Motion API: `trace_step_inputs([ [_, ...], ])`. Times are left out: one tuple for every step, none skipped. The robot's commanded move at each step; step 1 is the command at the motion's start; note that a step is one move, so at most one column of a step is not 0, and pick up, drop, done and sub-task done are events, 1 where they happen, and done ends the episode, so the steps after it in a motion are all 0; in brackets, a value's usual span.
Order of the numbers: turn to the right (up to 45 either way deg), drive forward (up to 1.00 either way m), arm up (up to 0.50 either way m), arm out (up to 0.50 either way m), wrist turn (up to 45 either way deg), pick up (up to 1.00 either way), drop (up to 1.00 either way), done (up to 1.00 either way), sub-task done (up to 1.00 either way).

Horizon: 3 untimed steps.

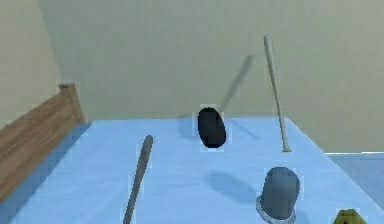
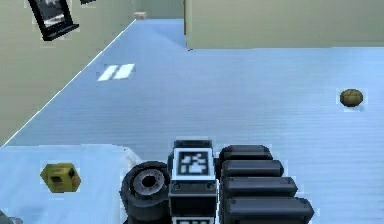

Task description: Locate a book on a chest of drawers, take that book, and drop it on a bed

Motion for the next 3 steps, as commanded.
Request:
trace_step_inputs([
  [3.0, 0.0, 0.0, 0.0, 0.0, 0.0, 0.0, 0.0, 0.0],
  [45.0, 0.0, 0.0, 0.0, 0.0, 0.0, 0.0, 0.0, 0.0],
  [33.0, 0.0, 0.0, 0.0, 0.0, 0.0, 0.0, 0.0, 0.0],
])
